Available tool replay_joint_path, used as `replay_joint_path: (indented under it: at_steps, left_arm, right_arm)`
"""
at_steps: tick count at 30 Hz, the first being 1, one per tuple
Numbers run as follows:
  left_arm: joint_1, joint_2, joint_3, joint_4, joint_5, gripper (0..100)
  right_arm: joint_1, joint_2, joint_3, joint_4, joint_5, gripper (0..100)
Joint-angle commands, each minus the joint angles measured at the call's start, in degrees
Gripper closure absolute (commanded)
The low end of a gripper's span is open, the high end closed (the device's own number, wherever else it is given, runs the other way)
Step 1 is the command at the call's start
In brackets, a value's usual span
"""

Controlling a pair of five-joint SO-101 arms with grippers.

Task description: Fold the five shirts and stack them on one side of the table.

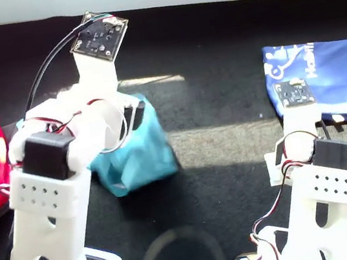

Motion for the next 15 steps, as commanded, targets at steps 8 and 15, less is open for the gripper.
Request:
replay_joint_path:
  at_steps: [8,15]
  left_arm:
    - [-6.6,-0.3,14.5,9.9,-4.8,79]
    - [-15.3,-0.3,25.1,12.6,-11.3,79]
  right_arm:
    - [-0.5,-0.9,-0.2,-0.5,-0.2,75.5]
    - [-0.5,-0.9,-0.5,-0.6,0.0,75.5]
